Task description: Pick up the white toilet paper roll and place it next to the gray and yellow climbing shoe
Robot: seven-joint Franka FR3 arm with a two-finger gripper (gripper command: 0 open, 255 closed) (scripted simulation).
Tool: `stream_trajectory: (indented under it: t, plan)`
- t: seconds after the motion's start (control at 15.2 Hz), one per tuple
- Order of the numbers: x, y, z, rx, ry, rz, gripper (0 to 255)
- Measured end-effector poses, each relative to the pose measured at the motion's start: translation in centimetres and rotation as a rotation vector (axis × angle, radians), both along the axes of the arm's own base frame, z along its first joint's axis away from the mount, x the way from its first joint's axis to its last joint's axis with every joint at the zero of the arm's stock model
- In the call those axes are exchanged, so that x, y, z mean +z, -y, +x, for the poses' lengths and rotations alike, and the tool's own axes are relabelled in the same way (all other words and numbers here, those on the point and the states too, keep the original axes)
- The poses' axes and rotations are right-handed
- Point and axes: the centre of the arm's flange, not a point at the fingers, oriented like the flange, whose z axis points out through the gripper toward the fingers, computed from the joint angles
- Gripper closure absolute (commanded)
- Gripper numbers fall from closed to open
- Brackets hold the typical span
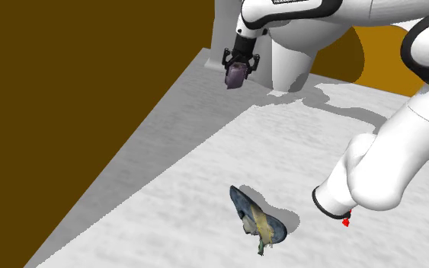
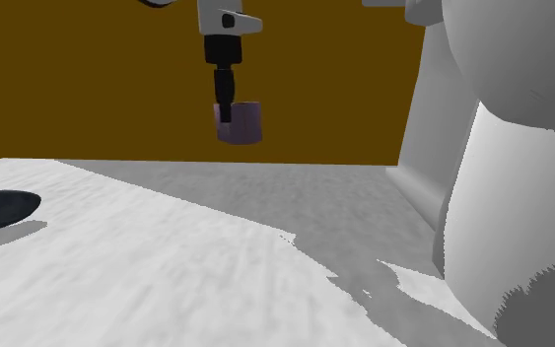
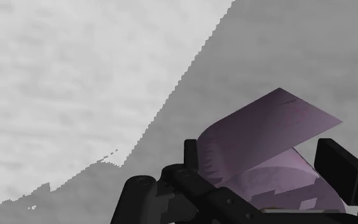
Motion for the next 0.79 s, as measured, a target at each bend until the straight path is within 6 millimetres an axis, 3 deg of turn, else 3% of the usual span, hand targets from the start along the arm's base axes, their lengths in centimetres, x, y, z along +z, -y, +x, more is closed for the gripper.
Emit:
stream_trajectory:
  t: [0.79]
  plan:
    - [0.3,-9.7,-12.5,0.001,0.001,0.001,255]
